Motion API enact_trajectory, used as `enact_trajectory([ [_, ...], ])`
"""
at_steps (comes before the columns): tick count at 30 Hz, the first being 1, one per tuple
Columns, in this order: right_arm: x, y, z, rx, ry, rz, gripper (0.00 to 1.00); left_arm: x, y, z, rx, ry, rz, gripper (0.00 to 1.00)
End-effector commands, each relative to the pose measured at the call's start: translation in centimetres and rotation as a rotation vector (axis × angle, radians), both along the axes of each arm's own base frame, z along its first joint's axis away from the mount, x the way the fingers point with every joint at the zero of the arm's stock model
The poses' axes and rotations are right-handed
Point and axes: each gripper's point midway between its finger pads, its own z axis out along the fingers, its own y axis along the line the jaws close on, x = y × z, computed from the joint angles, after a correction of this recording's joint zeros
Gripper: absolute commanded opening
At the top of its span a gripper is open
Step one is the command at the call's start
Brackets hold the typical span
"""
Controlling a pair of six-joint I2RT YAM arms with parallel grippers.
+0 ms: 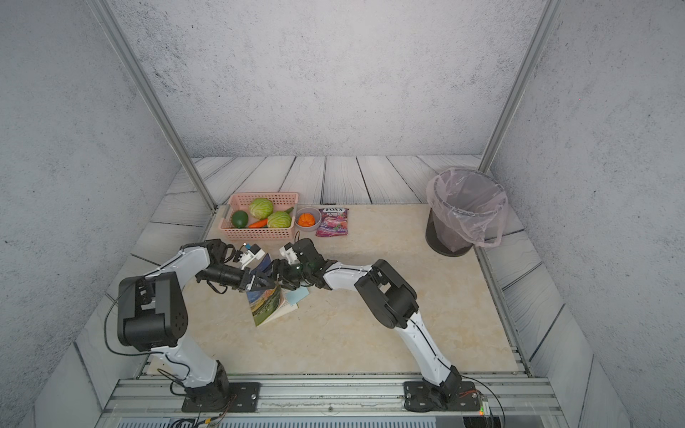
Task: Peel off the used sticky note
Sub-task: Turn the page of the book at the center of the board.
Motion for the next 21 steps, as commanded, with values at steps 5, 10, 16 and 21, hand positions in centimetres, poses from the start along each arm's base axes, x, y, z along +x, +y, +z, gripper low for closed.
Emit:
enact_trajectory([
  [5, -0.7, -0.8, 1.0, -0.045, -0.054, 0.019, 0.75, 0.4, 0.2, 0.6, -0.026, 0.002, 0.02, 0.98],
  [10, -0.9, -1.6, -0.1, -0.112, -0.073, 0.016, 0.65, 0.9, 0.3, 2.0, -0.054, -0.01, 0.038, 0.98],
  [16, -0.6, -1.9, -0.3, -0.153, -0.099, 0.003, 0.36, 2.4, 1.4, 4.4, -0.031, -0.052, 0.102, 0.98],
  [21, -0.4, -2.4, -0.2, -0.207, -0.132, -0.005, 0.0, 4.3, 3.3, 5.1, 0.111, -0.106, 0.208, 0.98],
])
